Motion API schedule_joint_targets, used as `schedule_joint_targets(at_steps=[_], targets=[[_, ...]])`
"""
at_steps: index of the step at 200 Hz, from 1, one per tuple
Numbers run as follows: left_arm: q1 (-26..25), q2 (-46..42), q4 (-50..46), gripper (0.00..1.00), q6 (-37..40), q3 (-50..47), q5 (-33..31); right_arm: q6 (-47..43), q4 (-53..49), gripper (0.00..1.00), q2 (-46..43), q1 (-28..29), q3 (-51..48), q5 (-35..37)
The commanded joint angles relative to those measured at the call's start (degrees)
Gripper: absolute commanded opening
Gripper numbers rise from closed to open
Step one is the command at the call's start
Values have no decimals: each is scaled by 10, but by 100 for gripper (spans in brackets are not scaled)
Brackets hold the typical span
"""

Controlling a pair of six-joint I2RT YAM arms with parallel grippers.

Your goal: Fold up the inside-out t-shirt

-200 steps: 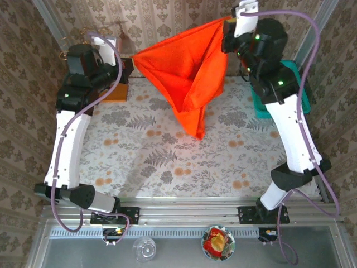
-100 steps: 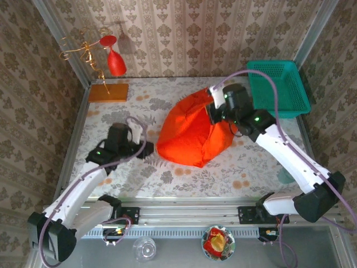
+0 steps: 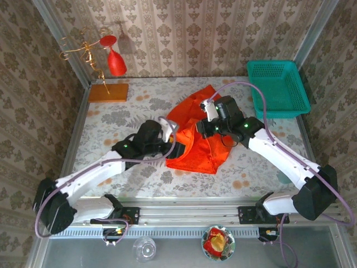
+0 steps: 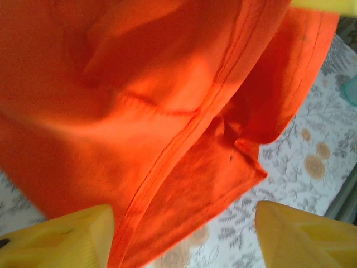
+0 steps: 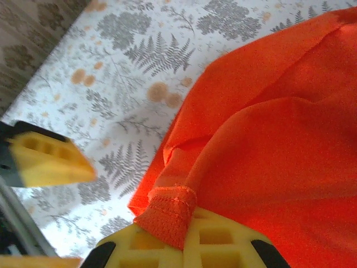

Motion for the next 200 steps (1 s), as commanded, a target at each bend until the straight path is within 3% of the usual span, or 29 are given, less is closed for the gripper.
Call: schedule_joint_targets(at_steps=[1,35,58,94,112,155,200], targets=[[-32,53,40,74,0,45,-57,57,48,0,6,1,-2,-43],[-55,123,37,81,-29,94,-138,78,57,0,10,1,8,-56],[-61,159,-14,81,-59,130,-232,81,55,0,4,0,8,-55],[-60,166,-46,61,-40,142,-291,71,28,0,-21,-2,1,-10],[-52,158,-41,46,-18,141,-273,70,14,0,-31,-9,-2,10],[-15,144,-6,13,28,143,-151,75,19,0,-42,-15,-16,14],[-2,142,-37,0,83,183,-74,82,-3,3,-57,-15,-37,42]])
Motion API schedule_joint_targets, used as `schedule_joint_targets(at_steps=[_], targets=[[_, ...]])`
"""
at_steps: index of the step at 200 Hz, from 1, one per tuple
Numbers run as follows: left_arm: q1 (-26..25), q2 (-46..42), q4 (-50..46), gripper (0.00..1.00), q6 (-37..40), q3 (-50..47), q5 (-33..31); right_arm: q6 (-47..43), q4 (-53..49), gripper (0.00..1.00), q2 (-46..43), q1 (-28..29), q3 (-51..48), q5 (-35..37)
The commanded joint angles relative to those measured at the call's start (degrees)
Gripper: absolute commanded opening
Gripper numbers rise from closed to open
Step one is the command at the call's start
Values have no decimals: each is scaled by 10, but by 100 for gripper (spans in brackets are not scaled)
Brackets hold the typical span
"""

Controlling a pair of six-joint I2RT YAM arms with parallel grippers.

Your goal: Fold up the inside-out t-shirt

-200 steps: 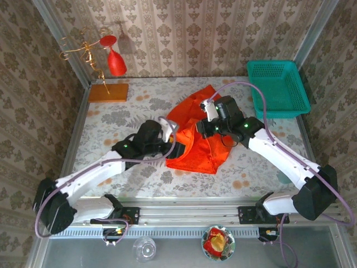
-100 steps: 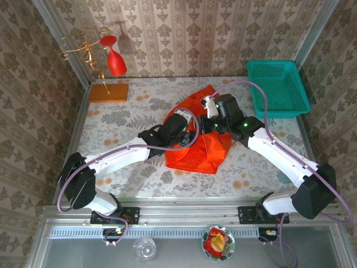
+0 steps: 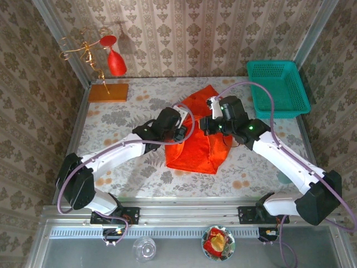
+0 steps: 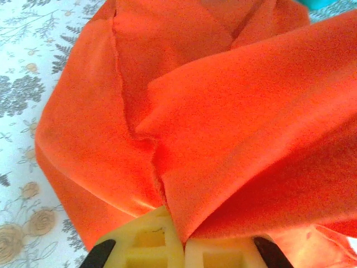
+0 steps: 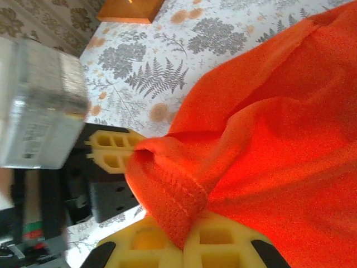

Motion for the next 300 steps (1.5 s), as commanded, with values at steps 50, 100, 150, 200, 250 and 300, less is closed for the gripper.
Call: schedule_joint_targets(at_steps=[50,100,150,200,250,300], targets=[[7,-18,-27,40,84,51,154,22,4,0,-64,-1,-47,-2],[2,-44,35,68,84,6,148,25,4,0,-64,-1,-20,-22],[-19,-37,105,83,94,-16,161,33,-2,0,-52,-1,5,-39],[-49,-20,118,86,68,-15,-53,34,-12,0,-55,1,22,-47],[-54,-11,88,69,87,0,-141,30,-27,0,-67,1,22,-35],[-47,-13,71,17,148,8,-33,18,-56,4,-60,-1,22,6]])
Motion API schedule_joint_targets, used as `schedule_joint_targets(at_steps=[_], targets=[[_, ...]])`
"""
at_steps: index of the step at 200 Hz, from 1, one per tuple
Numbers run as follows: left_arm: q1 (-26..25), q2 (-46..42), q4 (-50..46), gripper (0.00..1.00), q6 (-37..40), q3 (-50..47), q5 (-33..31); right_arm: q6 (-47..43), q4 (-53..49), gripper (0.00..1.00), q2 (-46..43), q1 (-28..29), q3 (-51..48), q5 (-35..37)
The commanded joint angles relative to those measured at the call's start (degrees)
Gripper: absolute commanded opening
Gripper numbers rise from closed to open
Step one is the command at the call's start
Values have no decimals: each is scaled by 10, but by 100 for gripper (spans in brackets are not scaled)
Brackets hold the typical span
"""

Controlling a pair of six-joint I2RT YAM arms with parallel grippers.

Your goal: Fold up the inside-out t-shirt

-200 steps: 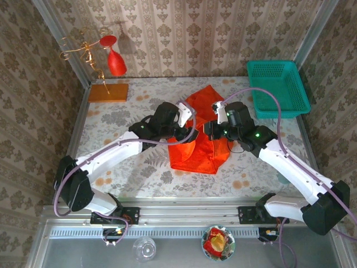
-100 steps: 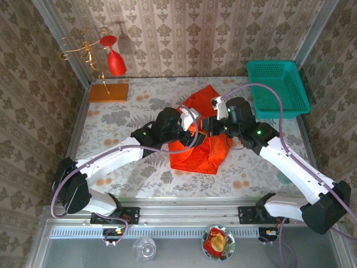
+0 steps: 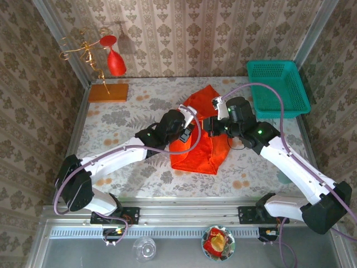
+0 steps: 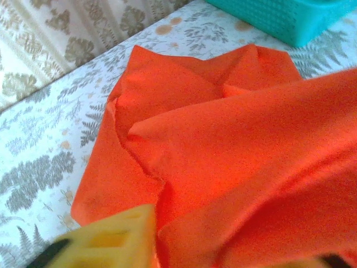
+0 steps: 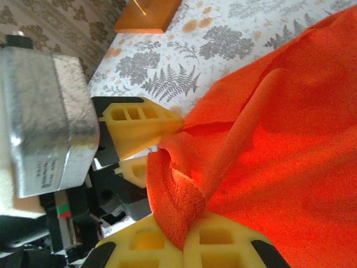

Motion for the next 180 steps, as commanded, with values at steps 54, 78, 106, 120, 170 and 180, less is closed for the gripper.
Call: schedule_joint_targets(at_steps=[54,78,106,120,170,180], targets=[[30,-16,-29,0,23,38,141,-4,-80,35,-29,9,7,12],[43,-16,-54,0,20,63,173,-16,-133,40,-59,32,2,28],[55,-16,-82,0,19,88,197,-21,-130,38,-95,93,-45,46],[60,-16,-92,0,19,99,210,-10,-100,35,-98,122,-81,42],[62,-34,-124,0,24,132,232,26,70,4,-3,212,-180,136],[63,-39,-125,0,27,135,251,32,89,0,30,213,-183,168]])
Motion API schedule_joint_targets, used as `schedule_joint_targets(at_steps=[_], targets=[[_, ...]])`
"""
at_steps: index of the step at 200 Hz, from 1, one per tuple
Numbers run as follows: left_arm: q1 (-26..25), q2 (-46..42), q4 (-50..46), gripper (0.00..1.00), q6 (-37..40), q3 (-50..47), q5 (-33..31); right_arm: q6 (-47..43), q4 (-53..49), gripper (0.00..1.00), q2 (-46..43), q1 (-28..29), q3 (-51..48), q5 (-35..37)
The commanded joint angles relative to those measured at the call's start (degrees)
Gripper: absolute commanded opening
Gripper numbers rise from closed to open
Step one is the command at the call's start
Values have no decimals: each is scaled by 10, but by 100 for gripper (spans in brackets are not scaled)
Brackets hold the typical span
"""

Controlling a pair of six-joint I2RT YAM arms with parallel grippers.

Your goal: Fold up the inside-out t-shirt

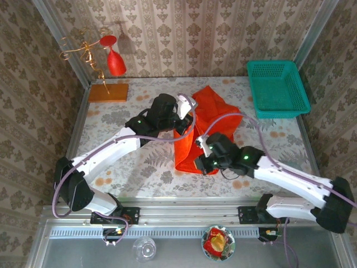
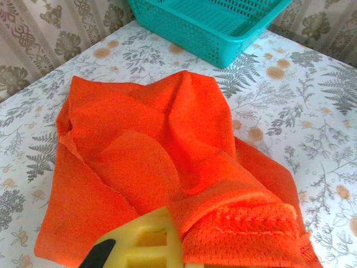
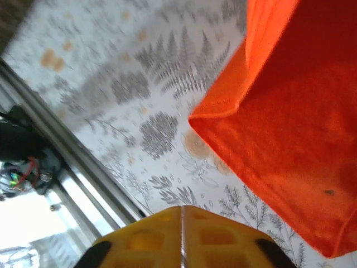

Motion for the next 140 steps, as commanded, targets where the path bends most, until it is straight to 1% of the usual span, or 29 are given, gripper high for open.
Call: schedule_joint_targets(at_steps=[1,20,34,68,88,113,125,140], targets=[[2,-34,-20,0,9,26,44,23,93,0,54,10,-14,97],[2,-39,-32,0,6,31,62,17,127,0,110,9,-12,176],[1,-41,-42,0,2,33,68,10,149,0,151,-5,-4,220],[-7,-52,-57,0,1,33,83,-2,203,0,205,-63,-3,279],[-14,-58,-66,0,3,36,92,-5,223,0,206,-104,-10,283],[-21,-60,-79,0,4,42,92,-4,245,0,174,-145,-29,280],[-23,-60,-79,0,3,44,92,-14,260,0,167,-155,-31,252],[-28,-57,-78,0,1,50,95,-26,277,0,168,-153,-30,195]])
